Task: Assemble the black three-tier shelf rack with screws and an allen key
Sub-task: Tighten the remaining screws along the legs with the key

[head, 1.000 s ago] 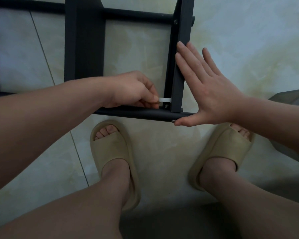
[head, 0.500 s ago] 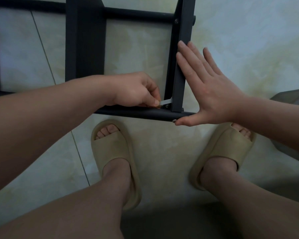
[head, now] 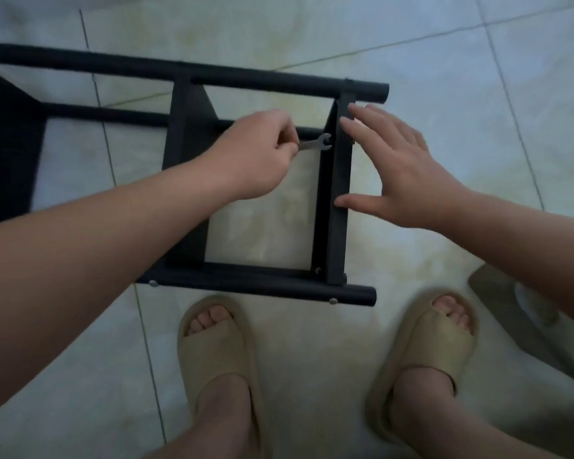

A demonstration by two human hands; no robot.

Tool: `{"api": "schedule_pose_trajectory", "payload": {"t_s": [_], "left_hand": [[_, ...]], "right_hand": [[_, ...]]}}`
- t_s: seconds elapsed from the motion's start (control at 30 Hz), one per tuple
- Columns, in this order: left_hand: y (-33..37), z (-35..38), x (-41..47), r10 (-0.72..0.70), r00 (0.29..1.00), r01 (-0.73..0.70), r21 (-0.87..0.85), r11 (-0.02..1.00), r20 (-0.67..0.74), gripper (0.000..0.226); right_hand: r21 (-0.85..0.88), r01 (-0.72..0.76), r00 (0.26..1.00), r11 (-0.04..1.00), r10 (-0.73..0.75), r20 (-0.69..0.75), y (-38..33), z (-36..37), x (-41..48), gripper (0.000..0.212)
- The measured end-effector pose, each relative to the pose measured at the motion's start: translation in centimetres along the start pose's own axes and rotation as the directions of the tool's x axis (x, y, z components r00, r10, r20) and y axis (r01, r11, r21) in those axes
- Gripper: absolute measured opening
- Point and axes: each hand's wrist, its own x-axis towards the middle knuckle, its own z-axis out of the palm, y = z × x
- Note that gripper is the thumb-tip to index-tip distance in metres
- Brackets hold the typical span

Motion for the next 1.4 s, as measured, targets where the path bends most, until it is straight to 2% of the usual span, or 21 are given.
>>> {"api": "schedule_pose_trajectory", "payload": {"t_s": [0.07,0.13,0.27,0.37,0.47,0.67,0.83,0.93,1.03,1.2,1.3,1.4], "left_hand": [[1.1,-1.0,2.1,0.110,0.981,-0.109,0.015,0.994,-0.161,0.006],[1.7,-2.1,4.6,0.130,0.970,-0.123,0.048,0.991,-0.203,0.004],[1.5,-3.7,8.5,-0.048,0.995,0.062,0.164,0.985,-0.087,0.010],[1.0,-3.7,9.6,-0.156,0.987,0.159,0.294,0.942,-0.035,0.017],[0.8,-2.9,9.2,-0.162,0.987,0.157,0.336,0.929,-0.015,0.016],[1.8,-4.0,5.4,-0.066,0.998,0.062,0.226,0.972,0.010,0.006],[4.8,-6.3,-0.2,0.006,1.000,-0.007,0.201,0.980,0.008,0.004],[6.8,-7.2,-3.7,0.016,0.997,-0.033,0.232,0.972,0.075,0.002],[8.9,-7.7,-6.9,-0.028,0.984,-0.029,0.308,0.951,0.178,0.010],[12.3,-7.4,-12.1,-0.115,0.965,-0.004,0.453,0.891,0.236,0.028],[13.6,-7.6,-14.9,-0.157,0.927,-0.021,0.465,0.885,0.341,0.029],[14.3,-6.2,-17.8,-0.212,0.915,0.041,0.444,0.895,0.343,0.028]], "right_hand": [[0.000,-0.114,0.993,0.993,0.114,-0.002,0.5,-1.5,3.0,0.102],[-0.018,-0.194,0.979,0.981,0.195,0.055,1.0,-2.9,5.7,0.103],[-0.049,-0.279,0.926,0.959,0.282,0.251,1.5,-4.5,9.0,0.098],[-0.022,-0.330,0.905,0.944,0.323,0.278,1.4,-5.1,9.7,0.094],[-0.085,-0.324,0.905,0.942,0.335,0.261,0.6,-5.1,9.4,0.092],[-0.190,-0.302,0.914,0.934,0.340,0.220,-2.9,-6.7,5.5,0.084],[-0.184,-0.321,0.930,0.929,0.346,0.124,-7.5,-9.3,0.9,0.074],[-0.164,-0.346,0.931,0.924,0.360,0.063,-10.2,-10.1,-2.6,0.070],[-0.162,-0.352,0.935,0.922,0.355,-0.009,-12.5,-9.7,-6.2,0.068],[-0.231,-0.356,0.934,0.905,0.336,-0.124,-15.1,-8.2,-12.0,0.052],[-0.215,-0.368,0.925,0.905,0.334,-0.178,-16.7,-7.6,-14.5,0.043],[-0.228,-0.373,0.925,0.900,0.342,-0.163,-18.5,-6.4,-16.8,0.036]]}}
